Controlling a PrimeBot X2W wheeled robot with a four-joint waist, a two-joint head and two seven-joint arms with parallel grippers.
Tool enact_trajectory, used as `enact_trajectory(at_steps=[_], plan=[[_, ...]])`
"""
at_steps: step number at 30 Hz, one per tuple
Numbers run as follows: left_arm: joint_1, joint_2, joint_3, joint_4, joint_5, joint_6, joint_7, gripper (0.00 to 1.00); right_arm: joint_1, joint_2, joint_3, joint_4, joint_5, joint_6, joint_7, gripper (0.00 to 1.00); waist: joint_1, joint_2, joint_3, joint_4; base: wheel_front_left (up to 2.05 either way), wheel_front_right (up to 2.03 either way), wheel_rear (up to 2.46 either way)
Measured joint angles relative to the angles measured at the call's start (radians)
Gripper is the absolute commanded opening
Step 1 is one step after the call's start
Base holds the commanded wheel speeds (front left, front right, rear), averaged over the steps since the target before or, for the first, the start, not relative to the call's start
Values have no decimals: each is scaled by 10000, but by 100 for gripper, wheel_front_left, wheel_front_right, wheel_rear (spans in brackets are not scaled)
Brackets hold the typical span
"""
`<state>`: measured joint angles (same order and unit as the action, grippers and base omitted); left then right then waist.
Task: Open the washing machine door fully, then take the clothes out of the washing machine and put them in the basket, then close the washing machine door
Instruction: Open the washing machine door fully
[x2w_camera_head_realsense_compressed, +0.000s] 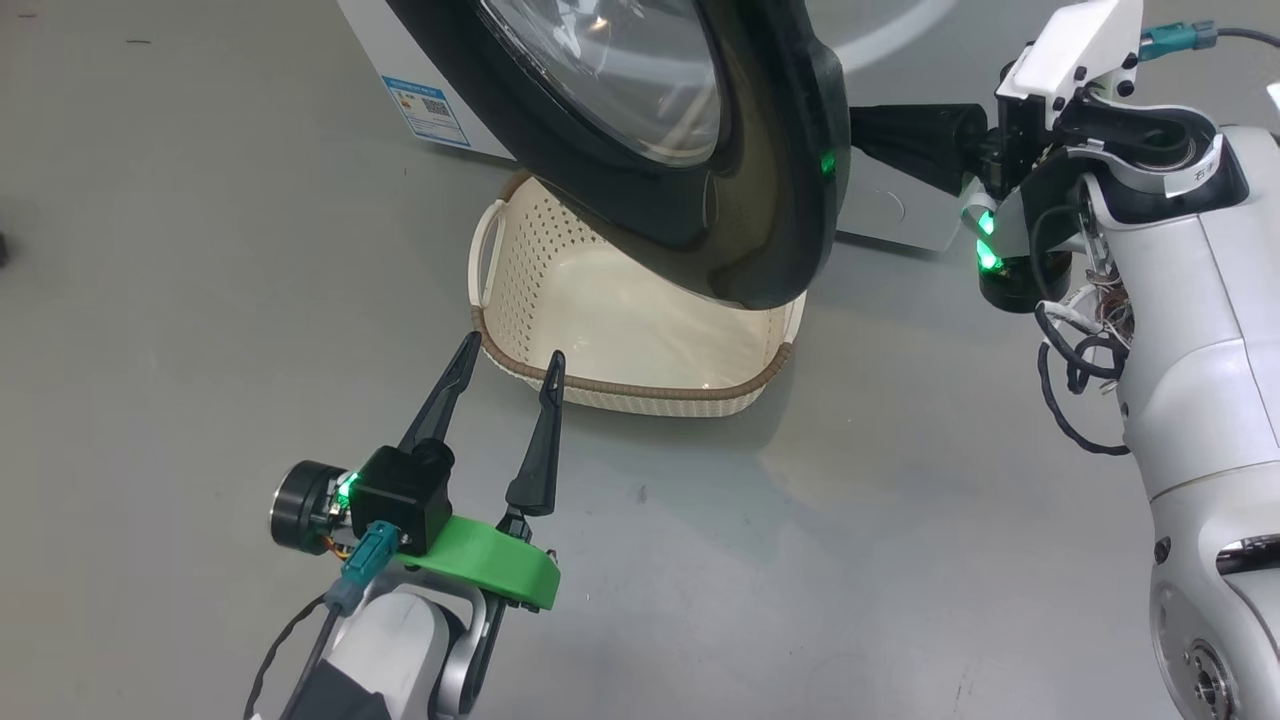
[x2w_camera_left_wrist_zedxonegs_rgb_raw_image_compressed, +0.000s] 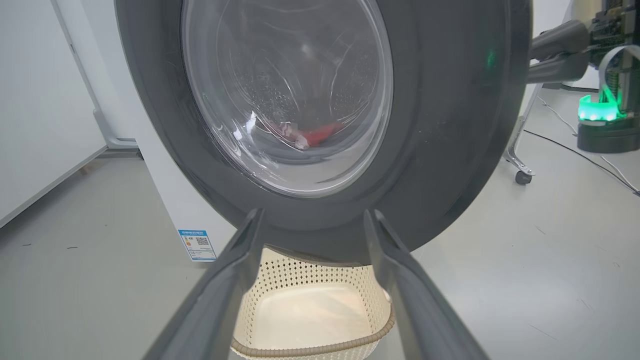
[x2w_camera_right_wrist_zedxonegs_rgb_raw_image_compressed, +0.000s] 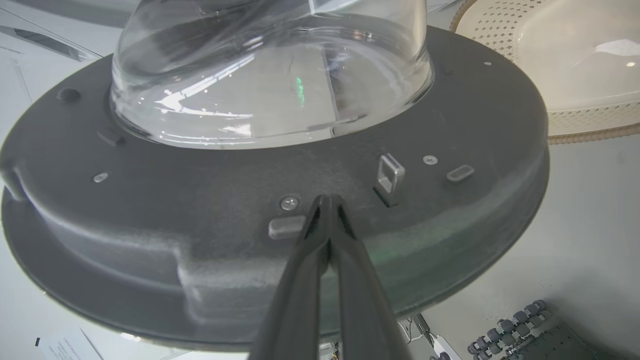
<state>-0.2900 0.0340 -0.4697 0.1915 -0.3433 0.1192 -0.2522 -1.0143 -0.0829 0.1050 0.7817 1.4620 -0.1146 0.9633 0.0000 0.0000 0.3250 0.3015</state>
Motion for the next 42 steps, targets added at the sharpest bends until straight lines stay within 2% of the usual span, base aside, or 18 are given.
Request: enact_trajectory(at_steps=[10, 27, 35, 42], plan=[[31, 0, -8, -2, 0, 0, 0, 100, 430, 79, 500, -261, 393, -2, 274, 0, 0, 0, -71, 60, 0, 0, 0], [154, 2, -109, 2, -2, 0, 0, 100, 1306, 81, 2619, -1503, 2550, -27, 460, 0, 0, 0, -253, 222, 0, 0, 0], [235, 2, -102, 2, -2, 0, 0, 100, 1657, 92, 3384, -1977, 2847, -40, 159, 0, 0, 0, -298, 244, 0, 0, 0], [256, 4, 180, 111, 0, 0, 0, 100, 1907, 115, 3519, -1987, 2842, -36, -491, 0, 0, 0, -464, 169, 0, 0, 0]])
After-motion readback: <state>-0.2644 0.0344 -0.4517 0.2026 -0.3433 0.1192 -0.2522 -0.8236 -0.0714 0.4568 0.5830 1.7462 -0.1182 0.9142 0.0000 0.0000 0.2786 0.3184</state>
